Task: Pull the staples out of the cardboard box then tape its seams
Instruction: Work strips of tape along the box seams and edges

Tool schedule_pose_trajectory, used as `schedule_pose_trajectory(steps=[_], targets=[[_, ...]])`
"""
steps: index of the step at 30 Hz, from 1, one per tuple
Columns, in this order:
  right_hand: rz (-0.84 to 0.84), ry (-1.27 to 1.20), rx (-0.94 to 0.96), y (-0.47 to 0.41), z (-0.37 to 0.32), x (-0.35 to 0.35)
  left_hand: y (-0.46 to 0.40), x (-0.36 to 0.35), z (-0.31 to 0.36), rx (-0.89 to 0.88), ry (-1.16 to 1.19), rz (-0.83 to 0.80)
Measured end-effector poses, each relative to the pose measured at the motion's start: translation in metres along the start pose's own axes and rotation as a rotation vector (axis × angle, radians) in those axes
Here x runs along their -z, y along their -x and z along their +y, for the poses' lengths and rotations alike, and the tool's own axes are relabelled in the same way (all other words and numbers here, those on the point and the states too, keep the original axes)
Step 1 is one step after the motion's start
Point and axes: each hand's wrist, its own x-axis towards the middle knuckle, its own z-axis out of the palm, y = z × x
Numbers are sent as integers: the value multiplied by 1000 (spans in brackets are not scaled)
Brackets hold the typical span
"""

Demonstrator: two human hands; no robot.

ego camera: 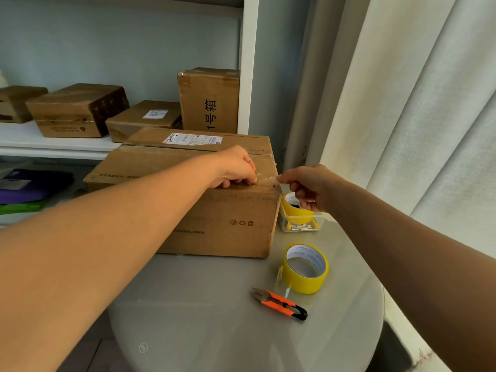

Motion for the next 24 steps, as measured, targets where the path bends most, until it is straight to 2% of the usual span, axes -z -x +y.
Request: schedule_pose_trajectory(steps=[4, 15, 19, 24], targets=[[-34, -86, -43, 3, -1, 2, 0, -3, -2, -14, 21, 18], [-14, -15, 0, 3, 4, -4, 7, -1, -3, 6, 94, 32], [-9, 0, 0, 3, 4, -5, 8, -6, -3, -75, -18, 23], [-4, 23, 3, 3, 6, -5, 7, -13, -3, -124, -80, 107]])
